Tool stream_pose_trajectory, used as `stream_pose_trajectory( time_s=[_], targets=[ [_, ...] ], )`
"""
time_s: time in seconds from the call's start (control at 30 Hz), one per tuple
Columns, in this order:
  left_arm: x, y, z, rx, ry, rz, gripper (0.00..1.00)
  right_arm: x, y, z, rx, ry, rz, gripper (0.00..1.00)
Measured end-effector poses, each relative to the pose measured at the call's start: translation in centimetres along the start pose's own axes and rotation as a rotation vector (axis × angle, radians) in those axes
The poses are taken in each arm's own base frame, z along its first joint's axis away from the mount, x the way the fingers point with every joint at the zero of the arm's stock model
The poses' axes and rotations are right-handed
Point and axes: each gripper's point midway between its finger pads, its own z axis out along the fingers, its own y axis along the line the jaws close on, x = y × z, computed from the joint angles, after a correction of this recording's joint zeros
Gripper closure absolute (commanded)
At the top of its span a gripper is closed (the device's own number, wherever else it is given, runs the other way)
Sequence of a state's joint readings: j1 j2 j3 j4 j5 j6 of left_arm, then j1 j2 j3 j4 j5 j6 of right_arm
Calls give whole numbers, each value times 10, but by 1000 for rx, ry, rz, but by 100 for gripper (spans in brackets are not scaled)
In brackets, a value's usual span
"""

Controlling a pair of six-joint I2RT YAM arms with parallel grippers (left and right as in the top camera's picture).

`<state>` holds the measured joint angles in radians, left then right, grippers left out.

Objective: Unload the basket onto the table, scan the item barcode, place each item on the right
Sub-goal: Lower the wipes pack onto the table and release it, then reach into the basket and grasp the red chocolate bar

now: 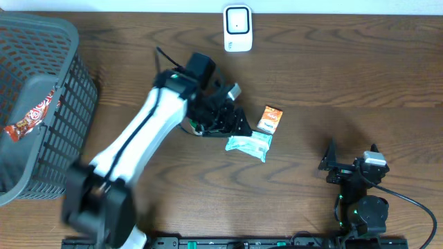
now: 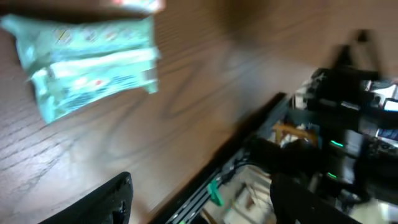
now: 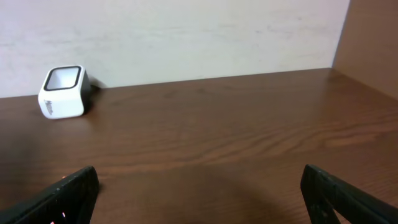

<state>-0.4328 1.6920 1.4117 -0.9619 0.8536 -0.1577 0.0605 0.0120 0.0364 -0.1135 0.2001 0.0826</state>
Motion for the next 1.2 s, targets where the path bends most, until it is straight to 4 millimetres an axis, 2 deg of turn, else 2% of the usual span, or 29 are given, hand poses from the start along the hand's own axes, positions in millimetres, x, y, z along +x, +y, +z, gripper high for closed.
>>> stream_pose_trajectory(
  time_s=[0.07,0.13,0.2,0.23,0.37,0.47,0.57,0.67,0.8,0.93,1.03,1.2],
  targets=[
    [-1,-22,-25,11,-85,74,25,0,0,0,0,0,0,1],
    [-6,-36,-53,-15,-189,111,24,0,0,0,0,0,0,1],
    [-14,-38,-87,-80,-317,103,23,0,0,0,0,0,0,1],
    [-20,-34,-111,-138,-407,80,23,0,0,0,0,0,0,1],
    [-34,-2,-213,-391,-787,-88,23,0,0,0,0,0,0,1],
    [-28,23,-293,-551,-1064,-234,18,0,0,0,0,0,0,1],
    [-15,50,-347,-647,-1232,-378,17,0,0,0,0,0,0,1],
    [7,93,-388,-731,-1340,-574,16,0,0,0,0,0,0,1],
    [35,151,-429,-795,-1440,-826,17,0,0,0,0,0,0,1],
    [54,195,-456,-834,-1503,-975,17,0,0,0,0,0,0,1],
    [62,226,-462,-849,-1497,-1070,16,0,0,0,0,0,0,1],
    [62,284,-447,-850,-1411,-1215,17,0,0,0,0,0,0,1]
  ],
)
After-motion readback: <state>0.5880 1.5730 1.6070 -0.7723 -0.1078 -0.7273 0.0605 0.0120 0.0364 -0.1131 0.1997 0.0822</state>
